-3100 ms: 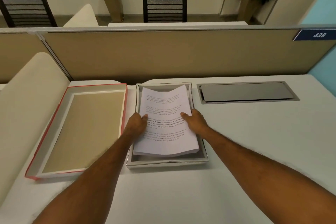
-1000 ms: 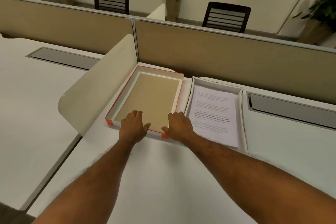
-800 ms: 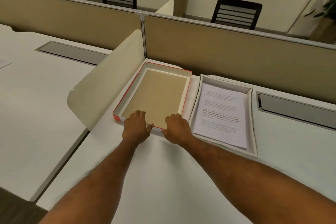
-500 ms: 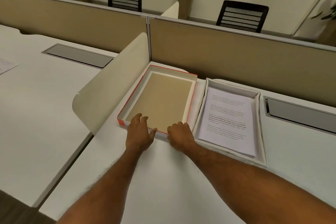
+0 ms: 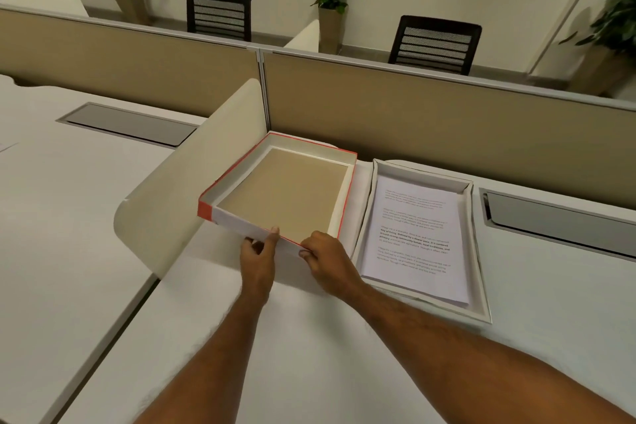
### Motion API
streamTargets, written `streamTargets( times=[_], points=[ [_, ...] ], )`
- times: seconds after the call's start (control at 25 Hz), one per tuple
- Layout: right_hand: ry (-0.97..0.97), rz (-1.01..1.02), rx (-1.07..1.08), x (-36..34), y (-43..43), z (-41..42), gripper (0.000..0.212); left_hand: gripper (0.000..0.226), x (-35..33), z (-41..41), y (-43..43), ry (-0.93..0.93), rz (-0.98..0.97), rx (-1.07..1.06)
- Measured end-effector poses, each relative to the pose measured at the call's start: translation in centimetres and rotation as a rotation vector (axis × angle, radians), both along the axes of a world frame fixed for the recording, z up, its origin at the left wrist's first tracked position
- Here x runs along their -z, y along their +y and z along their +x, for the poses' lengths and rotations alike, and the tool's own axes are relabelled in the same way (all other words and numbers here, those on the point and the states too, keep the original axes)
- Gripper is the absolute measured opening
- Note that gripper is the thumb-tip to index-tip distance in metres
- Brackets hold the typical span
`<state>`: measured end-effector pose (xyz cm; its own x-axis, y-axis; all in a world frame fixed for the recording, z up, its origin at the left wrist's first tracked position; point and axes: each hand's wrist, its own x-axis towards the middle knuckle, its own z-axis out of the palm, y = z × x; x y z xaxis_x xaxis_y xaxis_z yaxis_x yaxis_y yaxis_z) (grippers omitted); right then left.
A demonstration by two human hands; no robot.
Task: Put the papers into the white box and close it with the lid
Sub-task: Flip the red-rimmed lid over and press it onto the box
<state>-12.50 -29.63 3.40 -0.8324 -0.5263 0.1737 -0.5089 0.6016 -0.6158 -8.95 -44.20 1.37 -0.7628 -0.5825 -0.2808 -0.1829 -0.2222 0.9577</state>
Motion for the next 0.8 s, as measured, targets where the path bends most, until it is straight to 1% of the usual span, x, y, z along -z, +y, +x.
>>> streamTargets(
  times=[0.08, 0.16, 0.24, 0.28, 0.36, 0.44, 0.52, 0.6, 0.68, 0.8],
  points=[
    [-0.019, -0.050, -0.020, -0.9, 0.5, 0.0, 0.021, 0.056, -1.6, -0.8, 0.8, 0.082, 0.026, 0.027],
    [-0.054, -0.060, -0.029, -1.8, 1.2, -0.1, 0.025, 0.055, -3.5, -1.2, 1.7, 0.126, 0.007, 0.013],
    [-0.088, -0.062, 0.012, -3.1, 2.1, -0.4, 0.035, 0.055, -5.1, -1.7, 2.6, 0.130, -0.127, 0.001],
    [-0.105, -0.107, 0.060, -4.0, 2.6, -0.7, 0.038, 0.055, -5.7, -1.9, 2.9, 0.130, -0.220, -0.001],
    [-0.133, -0.281, 0.197, -6.9, 3.6, -1.6, 0.039, 0.057, -7.2, -1.9, 3.9, 0.157, -0.387, 0.028],
    [-0.194, -0.437, 0.290, -10.7, 4.2, -3.7, 0.033, 0.061, -7.9, -2.1, 4.7, 0.196, -0.516, 0.069],
    [-0.292, -0.576, 0.309, -15.0, 5.6, -5.4, 0.023, 0.063, -8.6, -1.9, 5.4, 0.255, -0.641, 0.150],
    [-0.415, -0.711, 0.343, -19.1, 7.5, -6.6, 0.029, 0.065, -9.0, -2.0, 6.0, 0.296, -0.732, 0.280],
    [-0.564, -0.813, 0.429, -21.9, 9.7, -6.9, 0.036, 0.066, -9.4, -1.9, 6.8, 0.300, -0.823, 0.412],
    [-0.707, -0.842, 0.499, -22.6, 12.1, -6.5, 0.044, 0.063, -9.8, -1.8, 8.3, 0.293, -0.982, 0.534]
  ],
)
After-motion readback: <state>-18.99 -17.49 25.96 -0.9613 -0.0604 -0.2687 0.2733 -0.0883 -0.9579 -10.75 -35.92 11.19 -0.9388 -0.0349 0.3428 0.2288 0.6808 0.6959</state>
